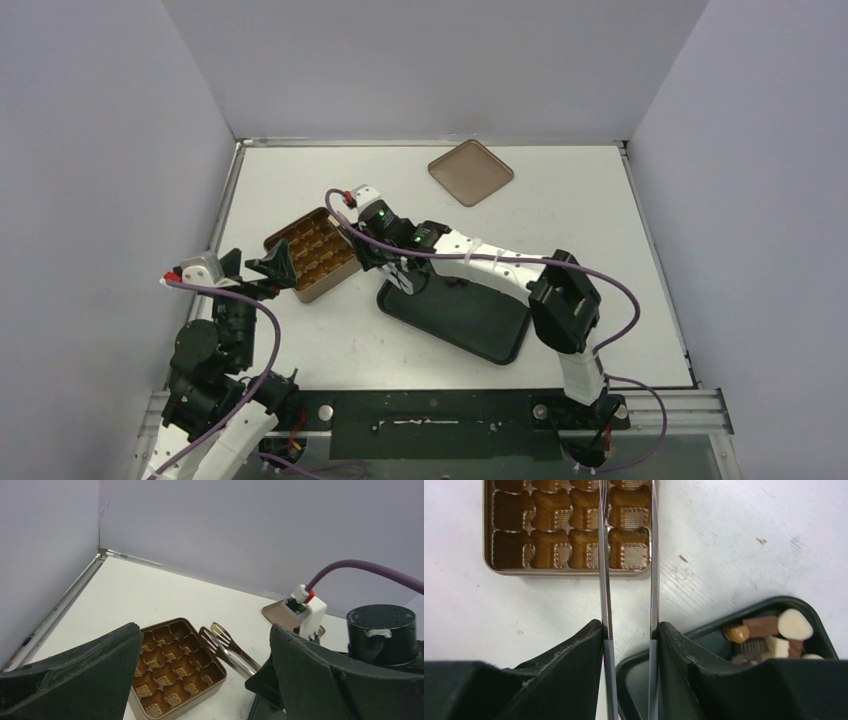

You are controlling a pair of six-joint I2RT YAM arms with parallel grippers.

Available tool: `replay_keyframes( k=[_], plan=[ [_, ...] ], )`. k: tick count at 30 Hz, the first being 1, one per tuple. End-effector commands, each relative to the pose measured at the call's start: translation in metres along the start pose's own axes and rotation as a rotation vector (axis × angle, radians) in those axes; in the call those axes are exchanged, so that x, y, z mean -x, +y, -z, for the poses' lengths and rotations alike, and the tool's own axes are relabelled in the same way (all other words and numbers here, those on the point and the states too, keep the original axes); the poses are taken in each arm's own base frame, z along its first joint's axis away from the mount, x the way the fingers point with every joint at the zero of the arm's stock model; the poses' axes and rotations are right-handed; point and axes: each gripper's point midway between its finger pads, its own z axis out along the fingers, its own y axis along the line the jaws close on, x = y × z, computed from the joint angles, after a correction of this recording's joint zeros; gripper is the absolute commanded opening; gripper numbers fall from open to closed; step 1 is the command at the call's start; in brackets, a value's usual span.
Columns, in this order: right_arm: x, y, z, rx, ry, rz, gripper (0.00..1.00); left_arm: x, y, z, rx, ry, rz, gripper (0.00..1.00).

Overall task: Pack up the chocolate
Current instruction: Place the fake chocolate in the packing box.

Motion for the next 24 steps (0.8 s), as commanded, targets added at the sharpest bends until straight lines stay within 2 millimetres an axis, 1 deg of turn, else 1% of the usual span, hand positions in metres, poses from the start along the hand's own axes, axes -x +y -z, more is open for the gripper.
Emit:
replay_keyframes(
  k=[1,3,6,8,10,17,20,24],
  plan=[
    [0.057,0.034,-0.003,0.089,-0.155,0.022,0.17,0.013,-0.003,0.002,-0.015,-0.035,0.017,0.97],
    [0.061,0.041,-0.012,0.11,-0.165,0.029,0.17,0.013,-0.003,0.002,-0.015,-0.034,0.017,0.97],
    [0.066,0.047,-0.024,0.116,-0.178,0.031,0.18,0.013,-0.003,0.002,-0.014,-0.034,0.018,0.97],
    [0.067,0.055,-0.031,0.15,-0.178,0.037,0.19,0.014,-0.003,0.002,-0.016,-0.037,0.019,0.97],
    [0.065,0.057,-0.041,0.151,-0.172,0.039,0.2,0.013,-0.004,0.002,-0.017,-0.036,0.021,0.97],
    [0.065,0.064,-0.064,0.169,-0.165,0.037,0.23,0.013,-0.003,0.002,-0.016,-0.033,0.019,0.97],
    [0.064,0.067,-0.071,0.178,-0.165,0.033,0.24,0.012,-0.004,0.002,-0.017,-0.033,0.018,0.97],
    [0.06,0.065,-0.076,0.167,-0.161,0.031,0.29,0.012,-0.005,0.002,-0.026,-0.034,0.017,0.97]
  ],
)
